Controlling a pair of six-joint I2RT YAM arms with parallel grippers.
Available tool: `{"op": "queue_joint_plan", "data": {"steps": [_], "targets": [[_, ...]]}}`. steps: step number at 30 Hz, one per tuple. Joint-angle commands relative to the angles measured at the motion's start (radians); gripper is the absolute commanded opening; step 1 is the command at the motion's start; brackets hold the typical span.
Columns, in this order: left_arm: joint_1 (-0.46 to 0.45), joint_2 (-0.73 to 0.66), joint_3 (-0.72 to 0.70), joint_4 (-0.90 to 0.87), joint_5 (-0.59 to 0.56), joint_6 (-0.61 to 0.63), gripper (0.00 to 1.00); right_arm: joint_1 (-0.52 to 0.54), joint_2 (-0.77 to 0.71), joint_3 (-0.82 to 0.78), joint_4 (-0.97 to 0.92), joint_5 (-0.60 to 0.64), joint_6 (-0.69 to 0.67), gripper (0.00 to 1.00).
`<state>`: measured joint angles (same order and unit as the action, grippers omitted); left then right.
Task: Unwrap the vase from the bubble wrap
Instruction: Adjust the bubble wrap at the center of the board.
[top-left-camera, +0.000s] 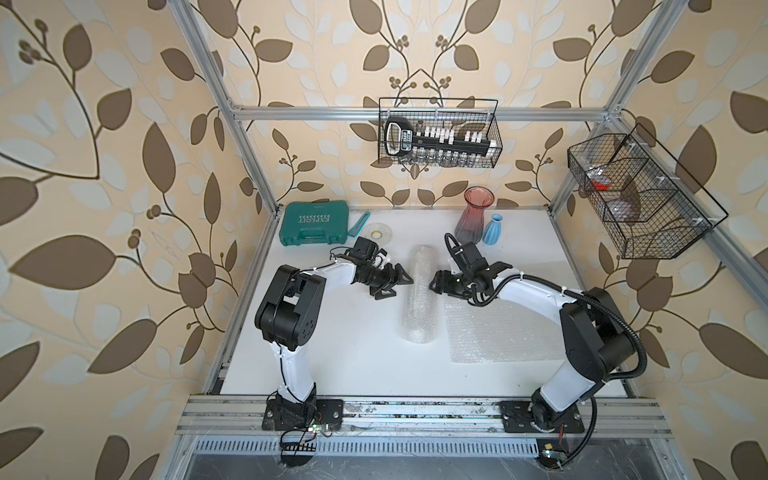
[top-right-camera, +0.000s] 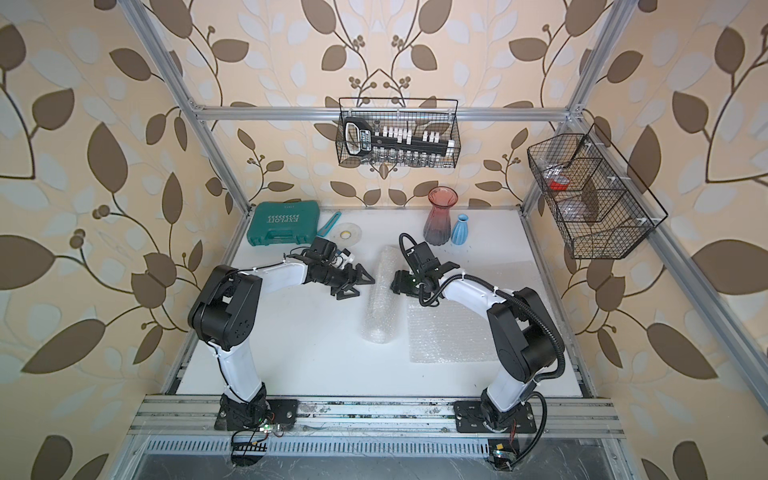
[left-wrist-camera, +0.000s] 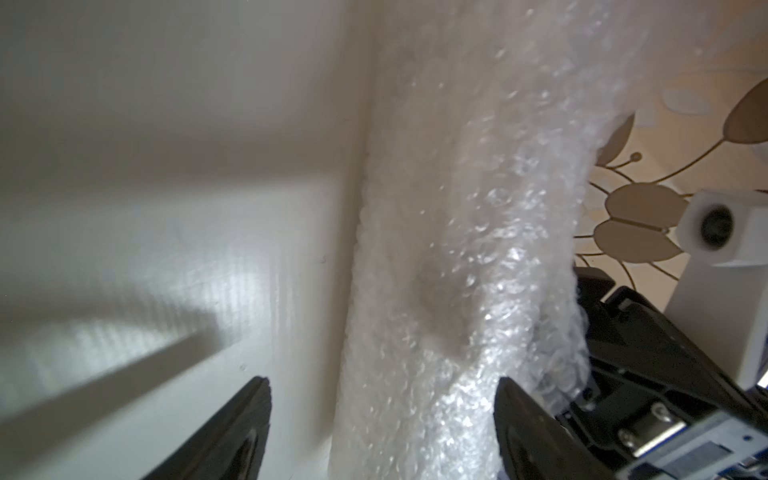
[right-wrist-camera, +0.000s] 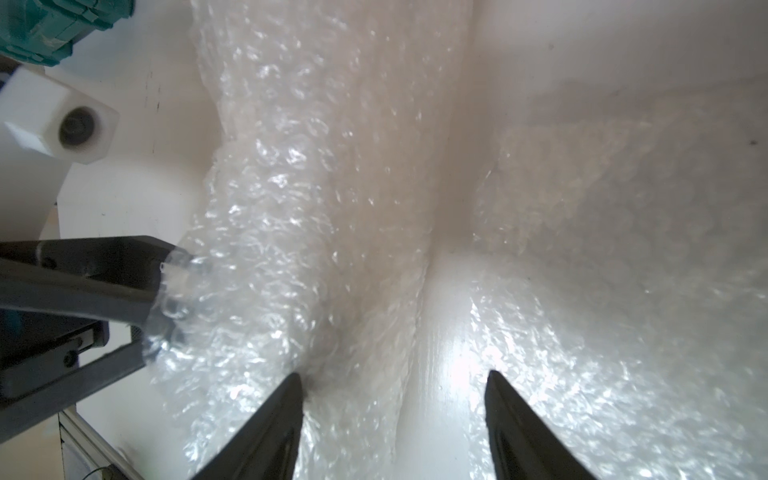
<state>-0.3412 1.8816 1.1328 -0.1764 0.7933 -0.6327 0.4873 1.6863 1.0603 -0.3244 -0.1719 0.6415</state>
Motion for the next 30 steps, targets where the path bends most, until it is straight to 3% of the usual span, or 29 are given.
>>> {"op": "queue_joint_plan", "data": {"steps": [1, 14, 22, 26, 30], "targets": [[-0.014, 0.010, 0.025, 0.101, 0.070, -0.047, 0.80, 0.004, 0.072, -0.018, -0.059, -0.013, -0.024, 0.65], [-0.016, -0.137, -0.144, 0.160, 0.023, -0.080, 0.68, 0.075, 0.185, 0.030, 0.120, -0.295, 0.011, 0.56], [-0.016, -0.315, -0.210, 0.042, -0.119, -0.044, 0.65, 0.133, 0.220, 0.054, 0.239, -0.397, 0.060, 0.56], [-0.016, -0.351, -0.219, 0.029, -0.123, -0.034, 0.66, 0.131, 0.212, 0.061, 0.170, -0.337, 0.025, 0.58], [-0.021, -0.331, -0.210, 0.035, -0.090, -0.035, 0.64, 0.117, 0.156, 0.043, 0.048, -0.172, -0.026, 0.66]]}}
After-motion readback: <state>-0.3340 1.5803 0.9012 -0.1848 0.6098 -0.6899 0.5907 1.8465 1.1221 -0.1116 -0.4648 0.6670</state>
